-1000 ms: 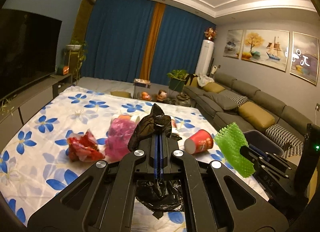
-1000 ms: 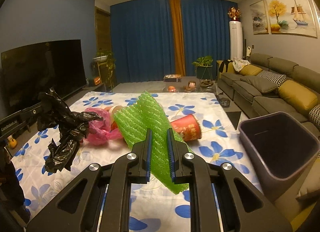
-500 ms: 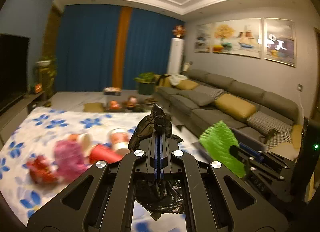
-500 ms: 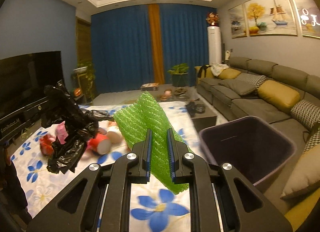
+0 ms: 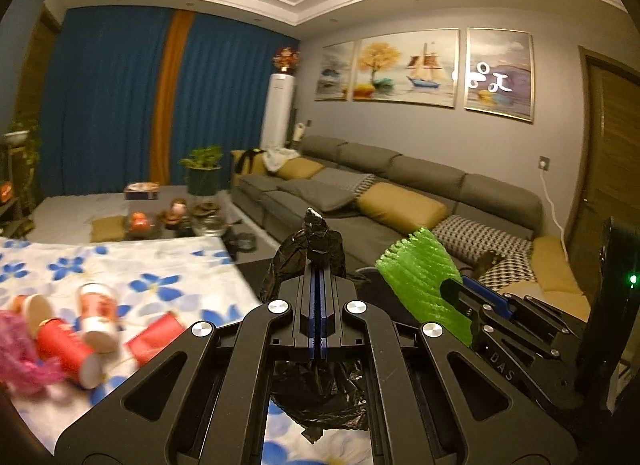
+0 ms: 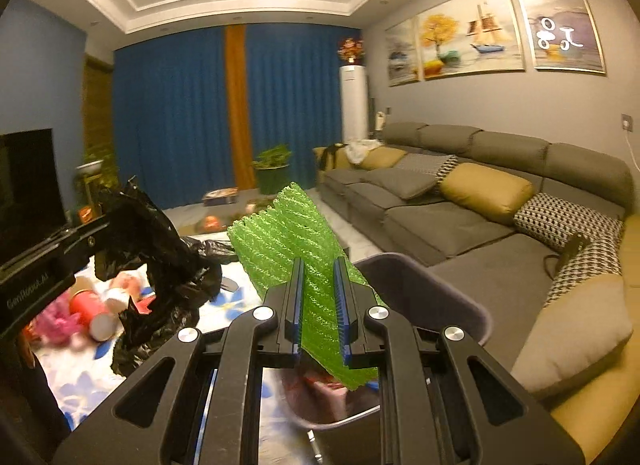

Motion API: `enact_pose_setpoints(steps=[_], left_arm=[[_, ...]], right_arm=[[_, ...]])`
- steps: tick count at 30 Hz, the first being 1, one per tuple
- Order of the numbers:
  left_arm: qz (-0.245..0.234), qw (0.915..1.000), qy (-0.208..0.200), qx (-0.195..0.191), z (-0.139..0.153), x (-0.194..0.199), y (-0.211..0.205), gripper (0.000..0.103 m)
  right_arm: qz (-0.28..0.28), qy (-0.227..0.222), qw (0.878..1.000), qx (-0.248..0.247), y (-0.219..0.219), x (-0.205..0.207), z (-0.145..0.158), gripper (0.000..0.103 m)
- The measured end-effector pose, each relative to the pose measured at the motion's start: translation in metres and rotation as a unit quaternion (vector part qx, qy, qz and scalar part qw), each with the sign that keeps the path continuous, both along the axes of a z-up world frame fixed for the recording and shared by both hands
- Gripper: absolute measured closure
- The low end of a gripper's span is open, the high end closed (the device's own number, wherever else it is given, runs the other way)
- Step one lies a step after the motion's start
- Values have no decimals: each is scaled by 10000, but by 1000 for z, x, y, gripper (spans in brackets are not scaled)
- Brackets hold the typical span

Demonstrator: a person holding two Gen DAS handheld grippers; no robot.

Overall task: Collect trash
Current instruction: 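Carry the green sleeve and black bag over the grey bin and open both tools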

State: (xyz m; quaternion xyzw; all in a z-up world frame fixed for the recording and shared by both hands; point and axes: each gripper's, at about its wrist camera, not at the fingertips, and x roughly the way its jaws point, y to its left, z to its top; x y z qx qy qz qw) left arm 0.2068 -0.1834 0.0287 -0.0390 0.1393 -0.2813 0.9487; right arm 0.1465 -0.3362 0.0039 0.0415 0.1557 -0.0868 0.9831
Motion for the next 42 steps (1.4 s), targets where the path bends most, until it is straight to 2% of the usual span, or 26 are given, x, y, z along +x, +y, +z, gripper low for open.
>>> enact_pose_setpoints(steps=[11,24,34,35,37,38,39,42], left_arm=[[-297,9994,111,-164,-22,27,-35,102],[-442,9985,301,-121,-45,52,-65,102],[-593,9970,491,-94,-58,61,-73,101],[-633,9966,527,-62,-60,62,-73,95],[-592,9968,540,30,-62,64,-74,69],[-555,9970,540,19,-64,64,-72,48],[-517,9972,535,-39,-65,65,-69,37],[-268,9978,586,-146,-65,67,-56,26]], right_arm=[[-275,49,9995,147,-26,16,-14,87],[-370,107,9988,286,-36,34,-17,87],[-365,83,9988,331,-38,38,-20,78],[-374,93,9987,340,-39,39,-21,77],[-403,134,9984,370,-41,41,-21,74],[-428,142,9983,382,-42,41,-21,71],[-445,134,9981,397,-43,40,-21,70],[-532,133,9977,397,-45,37,-20,67]])
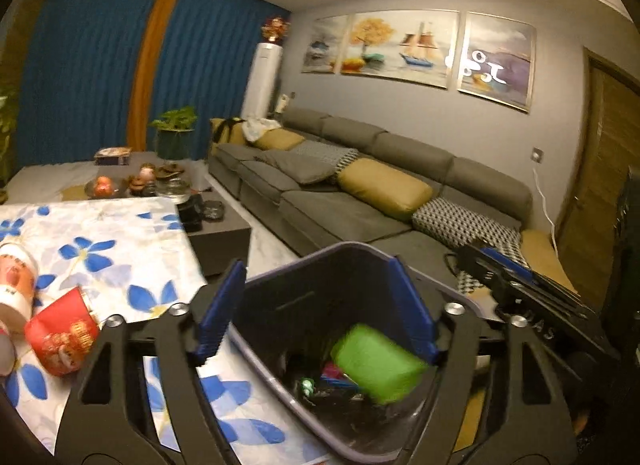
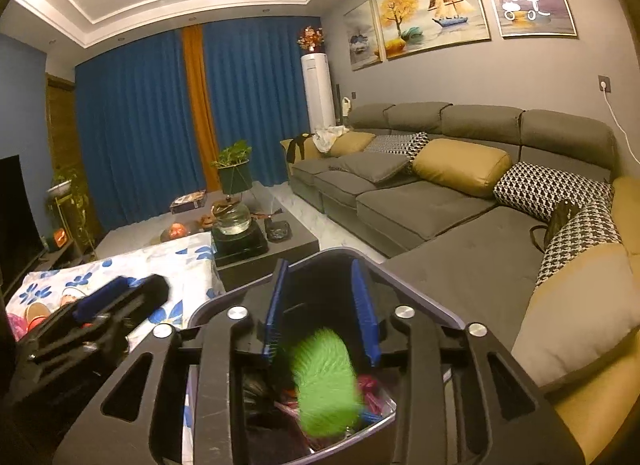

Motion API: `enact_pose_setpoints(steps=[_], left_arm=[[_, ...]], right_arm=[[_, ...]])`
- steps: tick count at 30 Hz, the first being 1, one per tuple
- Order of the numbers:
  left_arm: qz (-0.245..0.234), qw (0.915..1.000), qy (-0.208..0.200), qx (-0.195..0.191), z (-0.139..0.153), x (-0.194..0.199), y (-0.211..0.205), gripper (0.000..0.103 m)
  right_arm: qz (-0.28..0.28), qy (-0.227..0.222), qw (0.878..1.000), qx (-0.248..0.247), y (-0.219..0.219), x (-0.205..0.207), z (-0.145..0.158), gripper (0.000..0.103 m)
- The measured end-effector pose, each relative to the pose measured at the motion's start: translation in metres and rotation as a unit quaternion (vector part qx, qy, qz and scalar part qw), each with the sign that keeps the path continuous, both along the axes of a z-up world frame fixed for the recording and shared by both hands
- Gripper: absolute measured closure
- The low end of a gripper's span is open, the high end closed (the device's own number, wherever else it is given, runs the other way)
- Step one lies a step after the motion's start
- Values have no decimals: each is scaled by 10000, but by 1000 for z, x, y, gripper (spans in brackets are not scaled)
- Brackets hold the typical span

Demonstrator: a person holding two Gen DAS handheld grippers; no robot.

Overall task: Collect trash
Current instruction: 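Carry the green sleeve and black bag over the grey bin and open both tools, then move both open tools back over the remaining trash on the bed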

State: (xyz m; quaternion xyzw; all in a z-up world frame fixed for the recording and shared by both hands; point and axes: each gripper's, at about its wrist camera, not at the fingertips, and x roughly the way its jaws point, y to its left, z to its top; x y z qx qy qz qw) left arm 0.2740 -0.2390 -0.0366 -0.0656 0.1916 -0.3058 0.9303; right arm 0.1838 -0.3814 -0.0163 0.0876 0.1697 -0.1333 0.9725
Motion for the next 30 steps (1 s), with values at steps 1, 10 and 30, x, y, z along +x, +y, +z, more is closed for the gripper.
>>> enact_pose_setpoints(steps=[1,10,30], left_arm=[[63,10000,18,0,0,0,3,24],[1137,9931,-64,269,6,-27,58,6],[3709,9245,204,850,-2,-98,278,6]], right_arm=[[-5,-3,10000,12,0,-2,1,66],[-35,-46,10000,28,10,-21,0,33],[1531,221,9880,-22,181,-14,-13,16]])
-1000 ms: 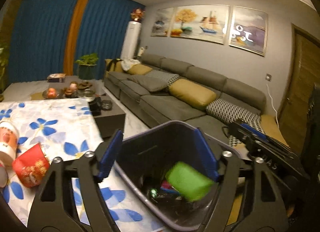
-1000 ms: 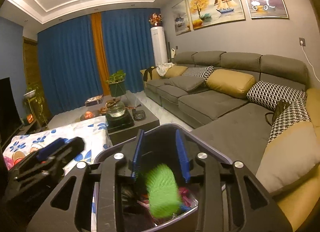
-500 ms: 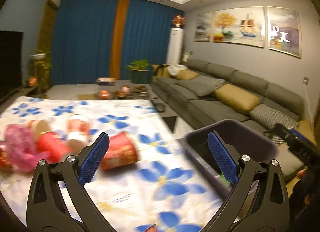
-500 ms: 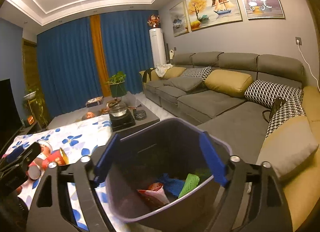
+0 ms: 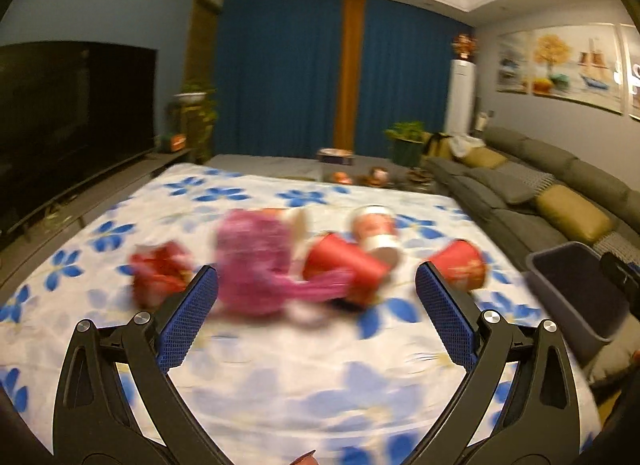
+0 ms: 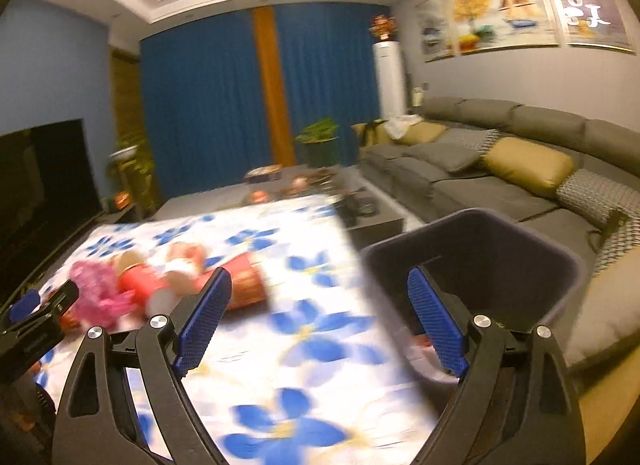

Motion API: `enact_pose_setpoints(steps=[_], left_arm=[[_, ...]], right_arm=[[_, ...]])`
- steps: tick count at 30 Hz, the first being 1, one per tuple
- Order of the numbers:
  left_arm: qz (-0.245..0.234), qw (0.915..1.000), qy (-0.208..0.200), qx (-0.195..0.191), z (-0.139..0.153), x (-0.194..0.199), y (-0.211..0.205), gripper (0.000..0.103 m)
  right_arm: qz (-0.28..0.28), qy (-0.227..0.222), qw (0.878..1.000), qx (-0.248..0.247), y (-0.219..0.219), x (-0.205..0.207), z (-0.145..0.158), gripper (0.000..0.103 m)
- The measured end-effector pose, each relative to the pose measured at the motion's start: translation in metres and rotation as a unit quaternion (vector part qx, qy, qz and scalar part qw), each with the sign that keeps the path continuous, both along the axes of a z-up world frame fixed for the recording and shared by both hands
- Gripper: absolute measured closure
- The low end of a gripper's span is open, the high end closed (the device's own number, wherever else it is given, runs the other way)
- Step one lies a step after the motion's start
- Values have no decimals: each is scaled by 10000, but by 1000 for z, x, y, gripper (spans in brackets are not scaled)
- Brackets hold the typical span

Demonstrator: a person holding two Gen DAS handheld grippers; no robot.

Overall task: Collect trash
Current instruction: 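Move both open tools back over the remaining trash on the bed, then grasp the pink plastic bag with the right tool while the left tool grasps the red-and-white snack wrapper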

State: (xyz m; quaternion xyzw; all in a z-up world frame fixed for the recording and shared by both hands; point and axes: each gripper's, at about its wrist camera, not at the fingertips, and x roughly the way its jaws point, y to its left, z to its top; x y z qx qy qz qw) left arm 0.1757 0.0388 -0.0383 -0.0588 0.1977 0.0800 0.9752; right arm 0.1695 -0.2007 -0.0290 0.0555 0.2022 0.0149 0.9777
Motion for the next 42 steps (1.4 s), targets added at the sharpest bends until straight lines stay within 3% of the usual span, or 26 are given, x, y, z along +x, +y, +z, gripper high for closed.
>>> enact_pose_setpoints(steps=[16,20,25,30,32,34,36,38,39,42], left_arm=[[1455,9893,-25,-50,-9,1,150,6],[1647,9863,-63,-33,-14,6,167,6],[1666,9856,-1,-297,-24,7,184,6],[1797,9833,-122,-248,-24,0,194,6],[1756,9836,-98,-387,-25,1,198,6],[1694,9846,-47,-420,-26,3,198,6],[1595,9867,-18,-323,-26,5,193,6],[1514,9882,-6,-239,-27,6,188,6],[1460,9891,6,-211,-28,7,186,6],[1293,9915,41,-109,-28,11,180,6]], right_arm=[[1398,270,9892,-360,184,45,-20,16],[1646,324,9846,-499,222,62,-30,16],[1820,422,9808,-557,260,84,-40,16],[1913,597,9775,-666,282,101,-53,17],[1962,794,9749,-696,287,107,-58,31],[1962,856,9745,-670,287,111,-60,36],[2011,921,9728,-692,288,112,-62,50],[2050,971,9710,-760,288,112,-64,75],[2067,975,9705,-772,287,112,-64,81],[2055,910,9716,-740,278,106,-63,89]])
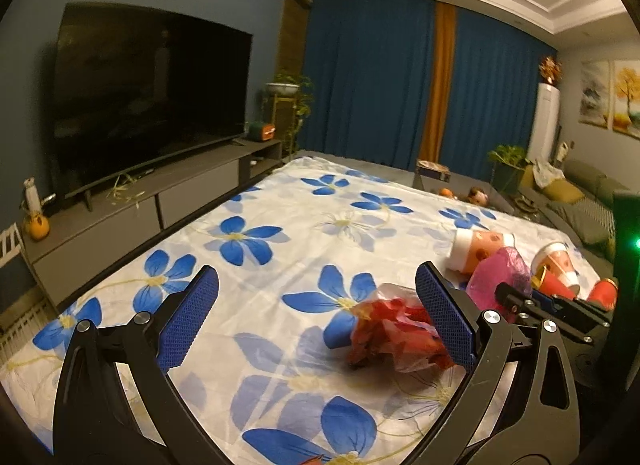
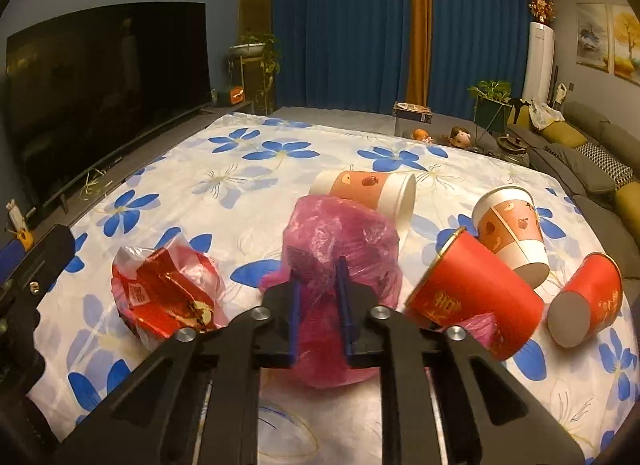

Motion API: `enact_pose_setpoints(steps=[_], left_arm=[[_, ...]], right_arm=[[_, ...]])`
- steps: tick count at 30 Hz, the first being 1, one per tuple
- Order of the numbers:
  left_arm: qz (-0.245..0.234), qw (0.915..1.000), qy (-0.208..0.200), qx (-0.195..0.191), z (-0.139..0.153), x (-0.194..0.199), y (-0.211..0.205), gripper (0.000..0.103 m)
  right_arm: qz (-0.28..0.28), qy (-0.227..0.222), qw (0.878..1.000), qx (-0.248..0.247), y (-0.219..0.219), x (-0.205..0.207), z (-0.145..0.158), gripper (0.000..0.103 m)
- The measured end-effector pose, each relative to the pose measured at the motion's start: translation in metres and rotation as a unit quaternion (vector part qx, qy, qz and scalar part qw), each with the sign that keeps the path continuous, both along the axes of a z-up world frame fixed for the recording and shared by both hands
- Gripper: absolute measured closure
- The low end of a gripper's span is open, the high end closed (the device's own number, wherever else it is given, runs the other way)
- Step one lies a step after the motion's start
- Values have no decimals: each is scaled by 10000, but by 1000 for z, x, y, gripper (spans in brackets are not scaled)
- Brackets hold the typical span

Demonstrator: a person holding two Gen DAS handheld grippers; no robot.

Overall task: Collect trash
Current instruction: 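Grasp the pink plastic bag with the right tool while the left tool grasps the red-and-white snack wrapper, then carry the pink bag and snack wrapper over the grey bin and open both tools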

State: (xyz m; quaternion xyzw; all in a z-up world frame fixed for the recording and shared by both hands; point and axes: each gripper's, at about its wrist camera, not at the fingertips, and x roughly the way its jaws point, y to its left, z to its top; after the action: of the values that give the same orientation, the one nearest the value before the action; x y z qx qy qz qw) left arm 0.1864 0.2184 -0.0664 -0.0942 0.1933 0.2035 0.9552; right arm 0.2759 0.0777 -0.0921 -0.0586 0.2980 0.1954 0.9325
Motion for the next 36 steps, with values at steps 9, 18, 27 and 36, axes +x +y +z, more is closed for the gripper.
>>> enact_pose_setpoints(steps=[9,18,27,36], left_arm=[[-713,9958,581,-39,-9,32,-22,6],[-1060,9867,1072,-604,-25,52,-11,60],[-1018,9887,806,-752,-16,21,-19,78],[-1399,9894,168,-363,35,-36,-78,78]], right_arm=[[13,-303,9985,463,-33,-33,26,89],[77,-363,9983,445,-50,-61,32,89],[-37,-531,9975,454,-78,-81,44,89],[-213,-686,9964,457,-123,-113,59,89]])
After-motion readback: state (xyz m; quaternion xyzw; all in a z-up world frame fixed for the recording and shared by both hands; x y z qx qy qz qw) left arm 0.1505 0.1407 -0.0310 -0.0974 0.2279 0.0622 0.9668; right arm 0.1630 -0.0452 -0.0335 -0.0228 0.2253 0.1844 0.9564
